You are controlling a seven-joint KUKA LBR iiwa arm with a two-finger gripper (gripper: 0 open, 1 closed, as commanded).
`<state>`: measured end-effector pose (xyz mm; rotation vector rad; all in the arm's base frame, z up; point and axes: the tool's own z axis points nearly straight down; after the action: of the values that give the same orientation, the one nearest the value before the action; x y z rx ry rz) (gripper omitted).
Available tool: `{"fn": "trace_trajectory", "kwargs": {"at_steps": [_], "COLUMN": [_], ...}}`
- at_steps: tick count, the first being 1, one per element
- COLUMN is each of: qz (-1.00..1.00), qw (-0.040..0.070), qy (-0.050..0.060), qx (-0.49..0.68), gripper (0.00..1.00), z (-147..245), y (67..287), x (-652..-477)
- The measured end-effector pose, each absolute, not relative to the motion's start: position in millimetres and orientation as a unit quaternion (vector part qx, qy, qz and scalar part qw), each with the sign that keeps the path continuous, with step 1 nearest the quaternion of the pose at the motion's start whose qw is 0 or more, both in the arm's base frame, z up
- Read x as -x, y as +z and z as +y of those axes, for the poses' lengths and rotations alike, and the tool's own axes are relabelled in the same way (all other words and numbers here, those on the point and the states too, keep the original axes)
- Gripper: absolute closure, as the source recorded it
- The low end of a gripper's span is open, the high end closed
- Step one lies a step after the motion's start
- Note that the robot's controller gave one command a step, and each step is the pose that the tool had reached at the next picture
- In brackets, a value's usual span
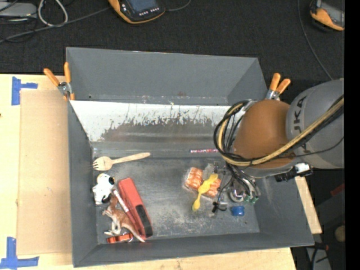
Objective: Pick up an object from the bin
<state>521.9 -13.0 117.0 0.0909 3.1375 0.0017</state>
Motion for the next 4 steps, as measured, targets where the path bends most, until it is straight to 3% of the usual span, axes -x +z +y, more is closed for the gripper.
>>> {"fn": "trace_trajectory", "kwargs": {"at_steps": [1, 2, 3, 4], "qz": [0.996, 0.996, 0.996, 0.996], "qw": [0.004, 0.004, 0.001, -0.003], "qy": [0.001, 0.001, 0.001, 0.001], "qx": [-0.09, -0.09, -0.091, -0.09], "gripper": [1.0, 1.0, 1.0, 1.0], "z": [-15, -15, -19, -16], "y": [79, 79, 141, 216], "x": [-523.8, -523.8, -535.3, -527.1]}}
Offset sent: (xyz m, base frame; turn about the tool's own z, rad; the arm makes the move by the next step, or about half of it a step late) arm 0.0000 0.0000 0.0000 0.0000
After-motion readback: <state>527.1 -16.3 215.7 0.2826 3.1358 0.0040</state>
